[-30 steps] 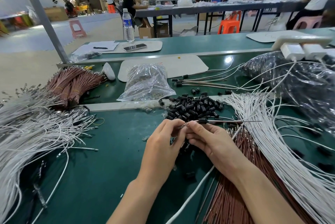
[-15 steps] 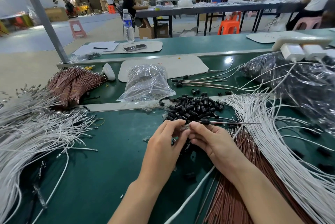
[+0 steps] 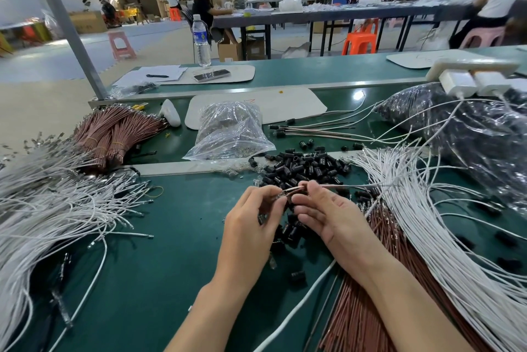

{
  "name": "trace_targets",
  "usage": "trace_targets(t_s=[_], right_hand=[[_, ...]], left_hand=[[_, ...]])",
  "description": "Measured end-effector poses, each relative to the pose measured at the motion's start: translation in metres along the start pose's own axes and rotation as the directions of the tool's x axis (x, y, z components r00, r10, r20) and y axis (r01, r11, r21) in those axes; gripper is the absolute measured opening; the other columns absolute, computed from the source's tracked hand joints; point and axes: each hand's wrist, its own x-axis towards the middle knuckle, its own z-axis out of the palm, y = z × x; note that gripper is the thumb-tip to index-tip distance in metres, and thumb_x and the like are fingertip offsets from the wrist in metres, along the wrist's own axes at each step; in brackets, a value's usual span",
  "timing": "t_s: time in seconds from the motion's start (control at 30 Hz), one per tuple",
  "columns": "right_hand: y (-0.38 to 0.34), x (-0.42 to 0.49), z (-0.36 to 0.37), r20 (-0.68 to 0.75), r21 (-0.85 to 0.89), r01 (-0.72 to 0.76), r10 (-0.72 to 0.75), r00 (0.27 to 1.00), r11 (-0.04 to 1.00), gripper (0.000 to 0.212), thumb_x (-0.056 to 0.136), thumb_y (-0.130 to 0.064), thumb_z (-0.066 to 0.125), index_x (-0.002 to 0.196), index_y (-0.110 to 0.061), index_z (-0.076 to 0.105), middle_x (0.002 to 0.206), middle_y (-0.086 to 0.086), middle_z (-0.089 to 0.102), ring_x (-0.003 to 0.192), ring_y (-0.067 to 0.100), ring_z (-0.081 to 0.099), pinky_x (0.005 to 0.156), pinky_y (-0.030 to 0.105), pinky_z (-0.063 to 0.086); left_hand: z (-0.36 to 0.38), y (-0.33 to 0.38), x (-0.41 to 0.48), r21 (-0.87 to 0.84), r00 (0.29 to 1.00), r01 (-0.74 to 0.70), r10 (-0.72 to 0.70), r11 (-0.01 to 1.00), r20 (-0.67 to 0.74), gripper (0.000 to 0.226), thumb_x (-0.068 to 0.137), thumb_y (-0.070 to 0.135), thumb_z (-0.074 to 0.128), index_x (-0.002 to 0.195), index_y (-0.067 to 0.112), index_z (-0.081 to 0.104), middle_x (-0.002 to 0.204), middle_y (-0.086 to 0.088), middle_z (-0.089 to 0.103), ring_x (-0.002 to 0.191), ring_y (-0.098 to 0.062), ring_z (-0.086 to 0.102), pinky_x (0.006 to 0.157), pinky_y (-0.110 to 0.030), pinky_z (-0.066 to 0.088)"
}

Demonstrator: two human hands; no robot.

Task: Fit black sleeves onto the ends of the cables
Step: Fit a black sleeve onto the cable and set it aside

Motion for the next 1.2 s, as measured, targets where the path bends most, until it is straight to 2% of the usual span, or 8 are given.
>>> trace_targets(t_s=[0.07,0.2,0.4,0.5,0.67,0.87,1.1,1.2], right_hand=[[-0.0019,0.0003,-0.0017,-0.051,0.053,0.017,-0.015,0.999,0.998,0.045,0.085,-0.043,0.07,0.111,-0.006,0.074,0.102,0.019,0.076,0.08,0.018,0.075,0.066,0.021,0.059],[-0.0034,-0.0008,-0.0028,-0.075,0.058,0.026,-0.021,0.997,0.998,0.028,0.088,-0.033,0.064,0.097,-0.012,0.082,0.098,0.015,0.077,0.081,0.017,0.075,0.066,0.021,0.059],[-0.0013,-0.002,0.0021,0.044,-0.005,-0.017,0.017,0.999,1.0,0.03,0.086,-0.029,0.065,0.105,-0.012,0.08,0.094,0.012,0.076,0.082,0.015,0.074,0.068,0.021,0.058],[-0.0001,-0.0026,0.0025,0.094,-0.024,-0.034,0.036,0.995,0.999,0.032,0.089,-0.029,0.064,0.11,-0.011,0.079,0.097,0.013,0.076,0.083,0.015,0.073,0.07,0.022,0.058],[0.0023,-0.0026,0.0036,0.13,-0.016,-0.072,0.073,0.989,0.997,0.031,0.091,-0.027,0.062,0.111,-0.009,0.078,0.092,0.012,0.075,0.077,0.015,0.071,0.069,0.023,0.059],[0.0016,-0.0052,0.0057,0.16,-0.006,-0.099,0.099,0.982,0.995,0.032,0.09,-0.028,0.062,0.112,-0.01,0.077,0.092,0.014,0.073,0.078,0.018,0.071,0.069,0.026,0.06],[-0.0006,-0.0048,0.0035,-0.082,-0.114,0.109,-0.119,0.99,0.987,0.019,0.073,-0.02,0.079,0.092,-0.015,0.081,0.089,0.009,0.076,0.083,0.015,0.074,0.063,0.02,0.058],[0.0009,-0.0064,0.005,-0.083,-0.175,0.12,-0.136,0.987,0.977,0.022,0.071,-0.023,0.08,0.092,-0.014,0.081,0.095,0.011,0.078,0.089,0.02,0.076,0.064,0.02,0.058]], left_hand=[[-0.0014,-0.0013,0.0007,-0.019,1.0,0.017,-0.017,1.0,-0.007,0.01,0.097,0.025,0.067,0.105,0.03,0.067,0.093,0.019,0.065,0.089,-0.003,0.064,0.078,-0.011,0.047],[-0.0003,-0.001,0.0005,-0.038,0.999,0.032,-0.031,0.999,0.02,0.008,0.097,0.027,0.067,0.104,0.03,0.067,0.092,0.018,0.065,0.089,-0.005,0.065,0.077,-0.01,0.046],[0.001,0.0001,0.0,-0.049,0.998,0.027,-0.024,0.998,0.061,0.02,0.094,0.019,0.072,0.104,0.035,0.065,0.097,0.018,0.067,0.091,-0.002,0.066,0.079,-0.008,0.045],[0.0016,-0.001,-0.0006,-0.067,0.997,0.037,-0.032,0.997,0.076,0.015,0.094,0.019,0.072,0.105,0.03,0.068,0.097,0.018,0.068,0.093,-0.005,0.067,0.08,-0.011,0.048],[0.0026,-0.0051,-0.0014,-0.137,0.992,0.115,-0.106,0.984,0.072,0.016,0.091,0.016,0.075,0.106,0.02,0.074,0.096,0.017,0.074,0.093,-0.003,0.07,0.08,-0.014,0.051],[0.0029,-0.004,-0.001,-0.137,0.991,0.121,-0.113,0.983,0.067,0.02,0.089,0.012,0.076,0.106,0.021,0.076,0.097,0.019,0.074,0.093,0.001,0.07,0.08,-0.011,0.049],[0.0015,-0.0017,-0.0005,-0.055,0.996,0.058,-0.054,0.997,0.067,0.019,0.095,0.021,0.072,0.109,0.033,0.067,0.095,0.018,0.069,0.09,-0.005,0.066,0.077,-0.013,0.049],[0.0023,-0.0009,-0.0029,-0.026,0.99,0.098,-0.095,0.995,0.108,0.019,0.098,0.042,0.063,0.114,0.033,0.064,0.097,0.019,0.068,0.089,-0.005,0.065,0.075,-0.017,0.05]])
